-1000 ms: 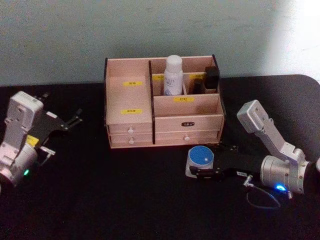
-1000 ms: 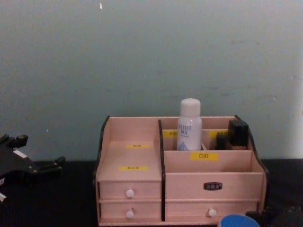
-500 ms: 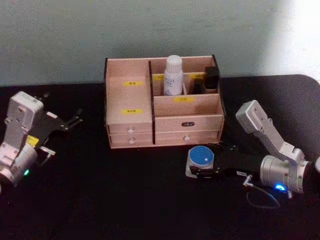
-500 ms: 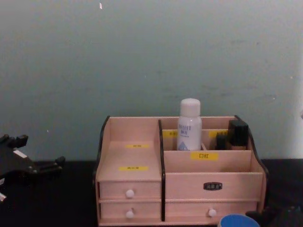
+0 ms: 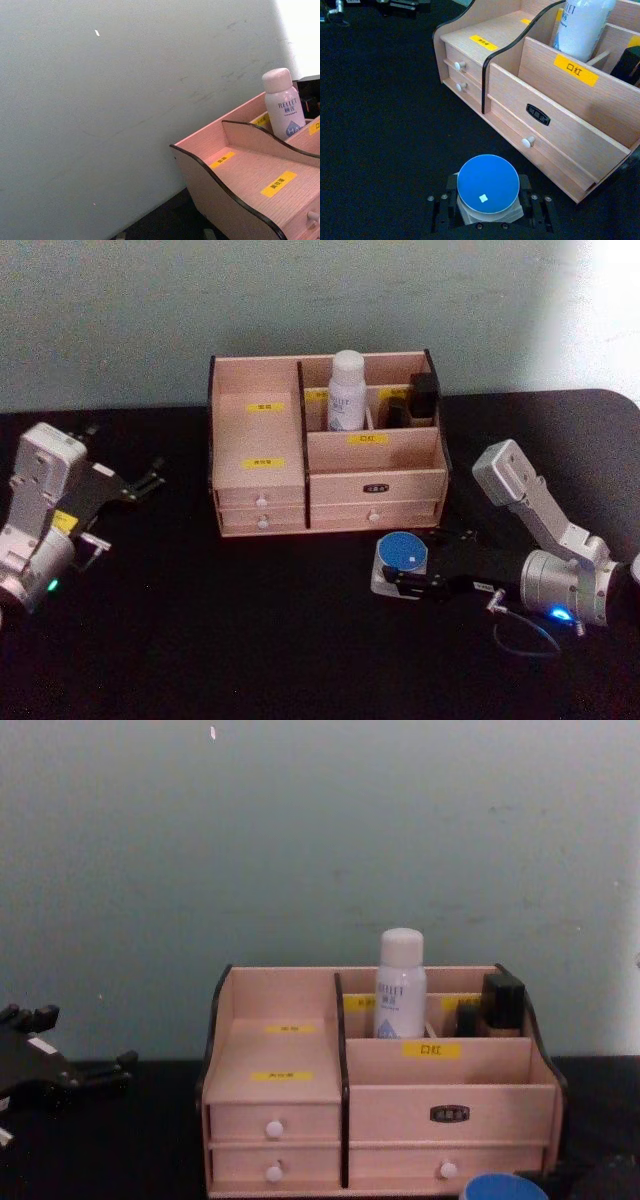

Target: Pick up the facial cleanser and watermelon frost from the table and place them into the tiered storage box.

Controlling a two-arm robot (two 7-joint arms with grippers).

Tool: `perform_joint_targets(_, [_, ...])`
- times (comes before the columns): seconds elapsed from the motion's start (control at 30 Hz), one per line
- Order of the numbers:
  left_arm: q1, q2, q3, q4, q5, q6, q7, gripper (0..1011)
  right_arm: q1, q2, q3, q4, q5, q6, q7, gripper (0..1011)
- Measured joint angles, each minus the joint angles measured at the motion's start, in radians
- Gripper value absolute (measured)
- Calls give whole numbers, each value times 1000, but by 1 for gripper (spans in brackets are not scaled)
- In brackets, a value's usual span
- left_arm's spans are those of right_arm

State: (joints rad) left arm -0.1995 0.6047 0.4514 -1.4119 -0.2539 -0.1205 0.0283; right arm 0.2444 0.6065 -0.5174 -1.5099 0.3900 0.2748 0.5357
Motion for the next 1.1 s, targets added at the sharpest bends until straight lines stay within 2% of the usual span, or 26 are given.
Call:
perform_joint_targets(0.07, [0,0,0,0,0,0,0,1001,0,0,0,0,0,0,0,719])
perform_joint_targets(0.13, [0,0,0,0,0,0,0,1001,0,0,0,0,0,0,0,712])
perform_joint_targets(0.63, [0,0,0,0,0,0,0,1001,-4,3,5,-7,10,-3,9,712])
perform_joint_targets(0.9, [0,0,0,0,0,0,0,1001,-8,25,25,-64,32,-9,21,712])
perform_joint_targets(1.1, [0,0,0,0,0,0,0,1001,21,25,31,-92,40,-11,25,712])
